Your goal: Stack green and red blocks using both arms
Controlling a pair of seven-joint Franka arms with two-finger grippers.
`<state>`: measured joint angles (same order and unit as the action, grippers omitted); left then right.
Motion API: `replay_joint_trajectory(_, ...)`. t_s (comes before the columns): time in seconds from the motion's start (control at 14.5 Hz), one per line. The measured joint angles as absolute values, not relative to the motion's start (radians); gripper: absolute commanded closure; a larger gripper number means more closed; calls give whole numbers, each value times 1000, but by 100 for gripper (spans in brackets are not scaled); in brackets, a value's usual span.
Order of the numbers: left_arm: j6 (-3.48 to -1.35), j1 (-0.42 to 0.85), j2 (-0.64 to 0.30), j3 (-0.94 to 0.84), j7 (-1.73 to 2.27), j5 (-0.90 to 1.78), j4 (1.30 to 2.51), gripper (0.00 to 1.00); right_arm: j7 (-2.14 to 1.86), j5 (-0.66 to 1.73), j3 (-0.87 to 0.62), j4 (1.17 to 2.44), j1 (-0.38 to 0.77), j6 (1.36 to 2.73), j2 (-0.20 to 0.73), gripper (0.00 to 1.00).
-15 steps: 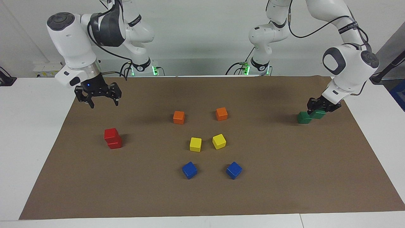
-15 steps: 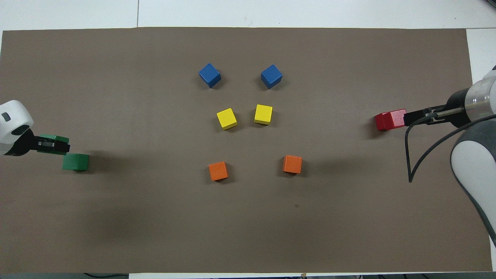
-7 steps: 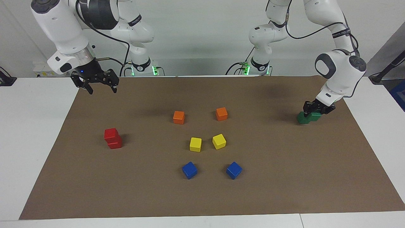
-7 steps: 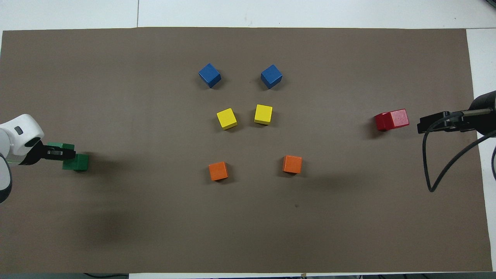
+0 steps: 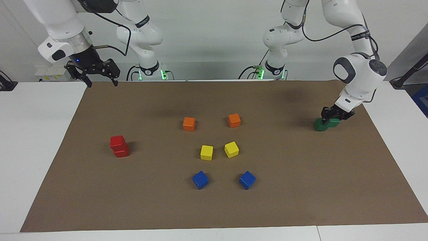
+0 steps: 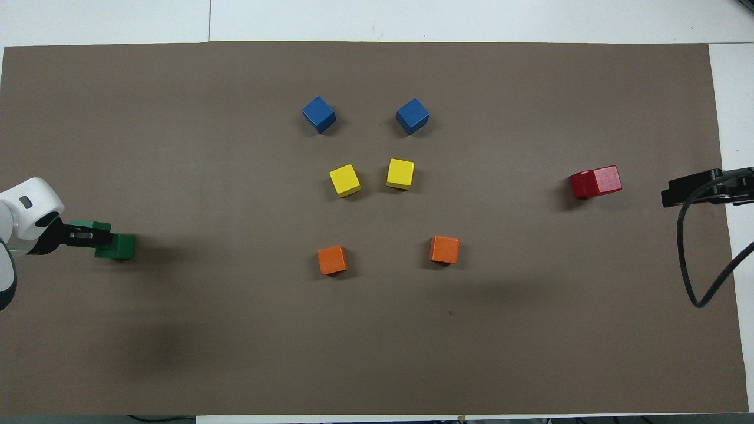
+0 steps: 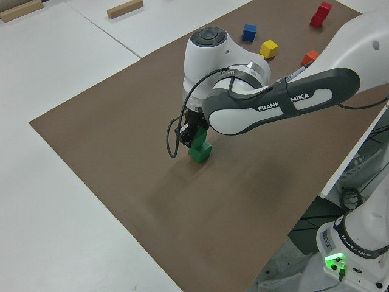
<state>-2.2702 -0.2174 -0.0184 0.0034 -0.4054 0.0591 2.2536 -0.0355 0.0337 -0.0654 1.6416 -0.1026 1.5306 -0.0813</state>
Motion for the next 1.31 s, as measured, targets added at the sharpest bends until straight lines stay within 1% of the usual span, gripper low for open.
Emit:
replay_joint_trajectory(0.76, -2272, -217, -16, -2, -389, 59, 2275, 100, -35, 24, -60, 1644, -111, 1529, -80, 0)
replay_joint_trajectory(0.83, -2272, -217, -15, -2, -389, 59, 2277, 63, -36, 24, -60, 1644, -111, 1529, -80, 0)
replay_joint_trajectory(0.89, -2273, -217, -15, -2, -389, 59, 2279, 1, -35, 24, -60, 1644, -111, 1529, -80, 0)
replay_joint_trajectory(1.31, -2274, -217, -12, -3, -389, 59, 2281, 0, -36, 24, -60, 1644, -111, 1529, -80, 0)
